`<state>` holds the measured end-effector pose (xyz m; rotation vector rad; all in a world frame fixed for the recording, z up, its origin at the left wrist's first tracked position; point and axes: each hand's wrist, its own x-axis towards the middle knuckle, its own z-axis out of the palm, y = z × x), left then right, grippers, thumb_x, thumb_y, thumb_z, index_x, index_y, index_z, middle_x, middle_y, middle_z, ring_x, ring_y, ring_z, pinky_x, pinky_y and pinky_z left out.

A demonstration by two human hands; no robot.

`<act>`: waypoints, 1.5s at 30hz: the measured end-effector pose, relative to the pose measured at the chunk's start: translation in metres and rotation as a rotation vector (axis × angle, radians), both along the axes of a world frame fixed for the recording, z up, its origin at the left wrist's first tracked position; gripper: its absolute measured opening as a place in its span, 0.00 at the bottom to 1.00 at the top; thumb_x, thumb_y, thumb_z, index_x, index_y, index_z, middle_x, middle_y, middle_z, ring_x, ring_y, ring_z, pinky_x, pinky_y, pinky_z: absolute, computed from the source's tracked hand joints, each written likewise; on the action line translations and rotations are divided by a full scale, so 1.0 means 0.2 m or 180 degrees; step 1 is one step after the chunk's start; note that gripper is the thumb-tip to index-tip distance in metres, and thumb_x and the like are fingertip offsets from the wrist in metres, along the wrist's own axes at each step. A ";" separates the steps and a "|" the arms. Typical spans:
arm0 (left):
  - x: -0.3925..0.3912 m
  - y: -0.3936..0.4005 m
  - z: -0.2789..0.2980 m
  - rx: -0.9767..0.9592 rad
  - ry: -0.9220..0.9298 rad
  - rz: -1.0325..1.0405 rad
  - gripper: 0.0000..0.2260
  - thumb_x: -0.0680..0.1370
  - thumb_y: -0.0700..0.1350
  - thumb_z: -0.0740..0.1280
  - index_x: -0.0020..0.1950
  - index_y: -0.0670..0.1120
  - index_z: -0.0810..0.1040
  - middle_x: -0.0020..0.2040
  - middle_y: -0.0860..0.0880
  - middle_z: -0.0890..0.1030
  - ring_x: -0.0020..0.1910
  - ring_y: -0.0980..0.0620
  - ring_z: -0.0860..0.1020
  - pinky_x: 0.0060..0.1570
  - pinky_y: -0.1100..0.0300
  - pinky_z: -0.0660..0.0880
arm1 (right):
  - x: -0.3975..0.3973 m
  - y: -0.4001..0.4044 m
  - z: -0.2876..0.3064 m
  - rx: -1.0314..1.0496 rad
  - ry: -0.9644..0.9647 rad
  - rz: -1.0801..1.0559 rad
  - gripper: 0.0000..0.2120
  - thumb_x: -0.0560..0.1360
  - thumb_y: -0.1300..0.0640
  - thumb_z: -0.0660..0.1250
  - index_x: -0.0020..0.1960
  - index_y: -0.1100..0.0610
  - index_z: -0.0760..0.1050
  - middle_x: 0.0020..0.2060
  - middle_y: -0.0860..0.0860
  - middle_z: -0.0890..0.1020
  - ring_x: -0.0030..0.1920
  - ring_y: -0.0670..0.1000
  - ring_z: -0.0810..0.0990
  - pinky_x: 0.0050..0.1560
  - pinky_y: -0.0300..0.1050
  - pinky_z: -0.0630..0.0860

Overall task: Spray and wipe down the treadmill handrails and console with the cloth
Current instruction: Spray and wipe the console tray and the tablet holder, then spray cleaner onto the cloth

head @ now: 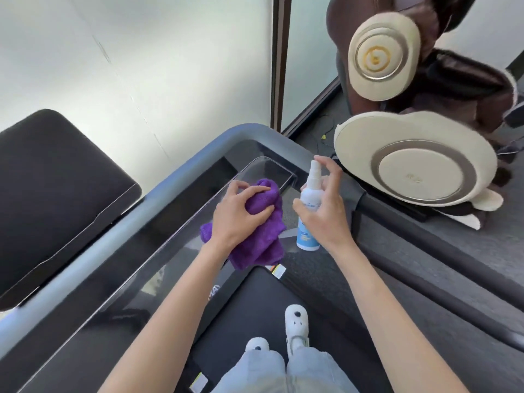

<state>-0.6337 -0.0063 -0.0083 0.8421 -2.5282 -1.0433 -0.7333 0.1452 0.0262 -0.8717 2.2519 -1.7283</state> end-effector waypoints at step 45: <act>-0.28 1.67 0.27 0.1615 0.0477 -0.0547 0.23 0.65 0.54 0.76 0.57 0.48 0.82 0.57 0.50 0.77 0.56 0.57 0.77 0.62 0.63 0.70 | -0.30 1.43 0.11 -0.2033 -0.2874 -0.0023 0.06 0.67 0.53 0.73 0.39 0.55 0.81 0.38 0.49 0.80 0.44 0.52 0.80 0.51 0.49 0.79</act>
